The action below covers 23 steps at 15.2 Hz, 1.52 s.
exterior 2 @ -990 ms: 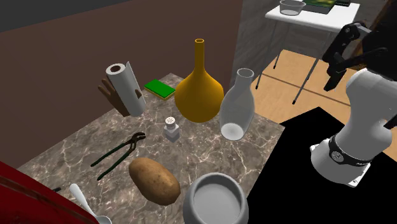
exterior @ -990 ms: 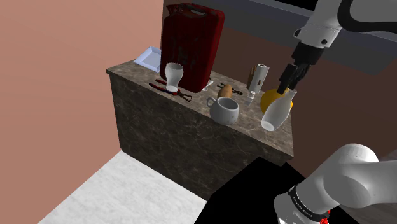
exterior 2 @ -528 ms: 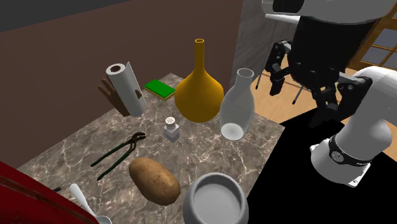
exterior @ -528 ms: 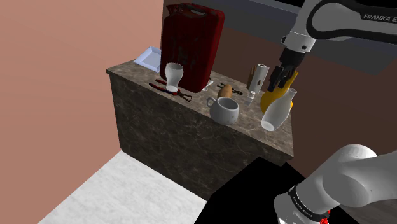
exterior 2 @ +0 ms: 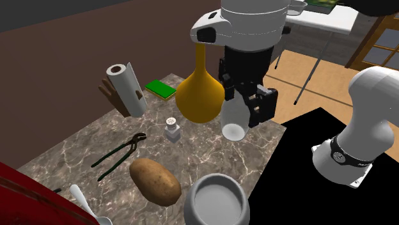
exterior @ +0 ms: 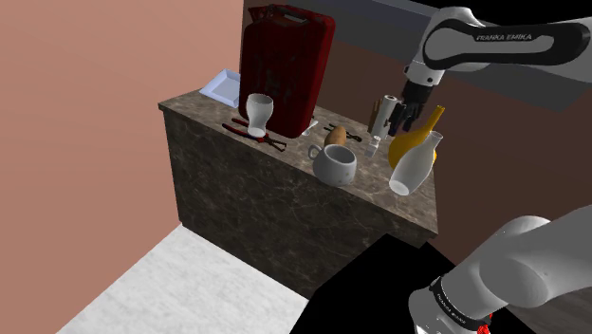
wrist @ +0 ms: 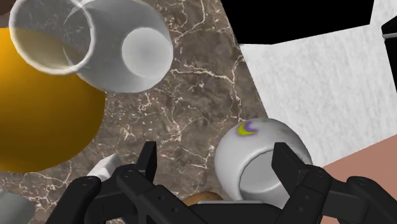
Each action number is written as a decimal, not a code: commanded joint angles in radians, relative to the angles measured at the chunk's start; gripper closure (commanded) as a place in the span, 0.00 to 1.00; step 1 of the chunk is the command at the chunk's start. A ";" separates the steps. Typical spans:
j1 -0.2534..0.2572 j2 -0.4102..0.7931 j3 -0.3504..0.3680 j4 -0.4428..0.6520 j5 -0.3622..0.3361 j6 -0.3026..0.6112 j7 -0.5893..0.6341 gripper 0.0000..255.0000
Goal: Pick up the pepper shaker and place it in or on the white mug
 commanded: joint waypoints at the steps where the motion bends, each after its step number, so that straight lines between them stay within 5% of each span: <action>1: -0.006 0.066 -0.024 0.034 0.003 0.029 -0.032 0.00; 17: -0.123 0.678 -0.125 0.503 0.154 0.111 -0.297 0.00; 23: -0.125 0.693 -0.122 0.441 0.160 0.187 -0.301 0.00</action>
